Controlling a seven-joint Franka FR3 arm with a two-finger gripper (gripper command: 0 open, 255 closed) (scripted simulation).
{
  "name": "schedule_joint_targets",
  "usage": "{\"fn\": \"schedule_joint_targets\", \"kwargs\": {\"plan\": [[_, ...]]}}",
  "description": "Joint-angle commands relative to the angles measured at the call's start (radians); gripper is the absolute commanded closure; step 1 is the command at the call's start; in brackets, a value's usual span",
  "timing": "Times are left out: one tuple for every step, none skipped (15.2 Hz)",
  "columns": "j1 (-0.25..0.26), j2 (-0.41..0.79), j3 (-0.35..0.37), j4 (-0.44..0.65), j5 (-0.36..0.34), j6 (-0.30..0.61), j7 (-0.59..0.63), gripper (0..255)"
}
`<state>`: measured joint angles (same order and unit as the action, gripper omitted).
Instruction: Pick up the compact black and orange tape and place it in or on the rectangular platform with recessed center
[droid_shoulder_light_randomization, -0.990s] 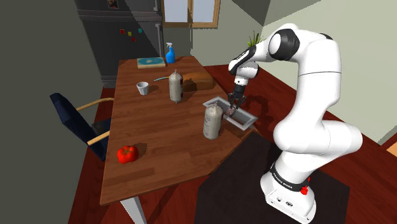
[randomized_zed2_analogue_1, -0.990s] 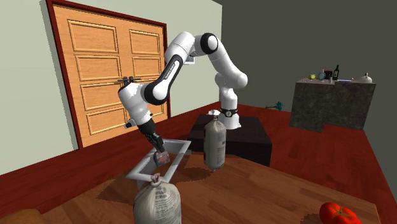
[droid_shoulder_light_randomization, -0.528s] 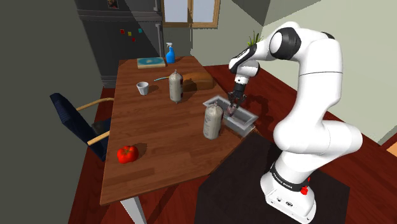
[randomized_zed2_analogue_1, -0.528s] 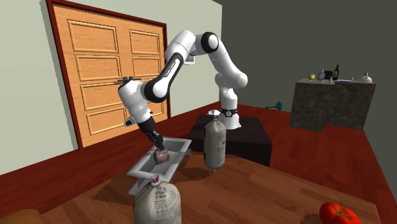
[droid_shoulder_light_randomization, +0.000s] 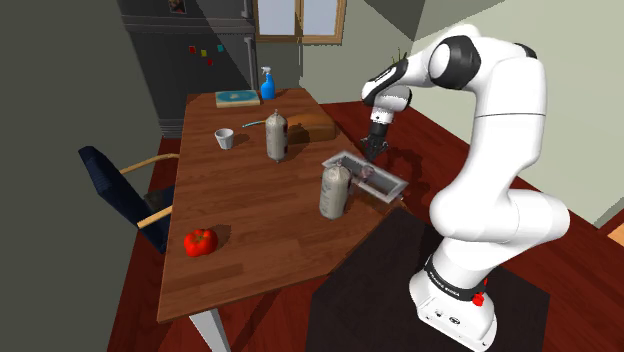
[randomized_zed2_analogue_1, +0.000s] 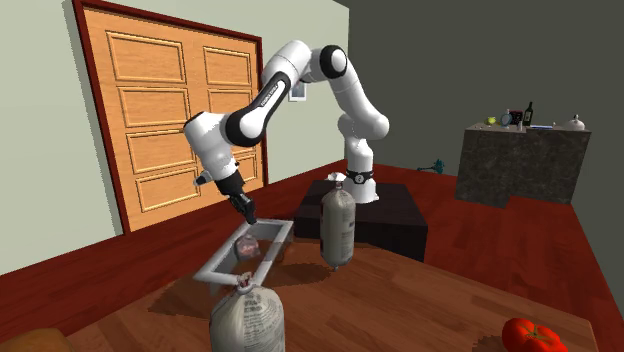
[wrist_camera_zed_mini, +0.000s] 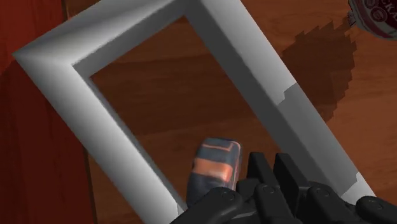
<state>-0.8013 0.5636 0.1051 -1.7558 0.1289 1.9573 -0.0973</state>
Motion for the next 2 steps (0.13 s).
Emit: {"fn": "schedule_joint_targets", "kwargs": {"plan": [[-0.001,-0.020,0.001,0.004,0.001,-0.023,0.003,255],[-0.001,-0.028,0.001,0.005,0.001,-0.033,0.004,255]]}}
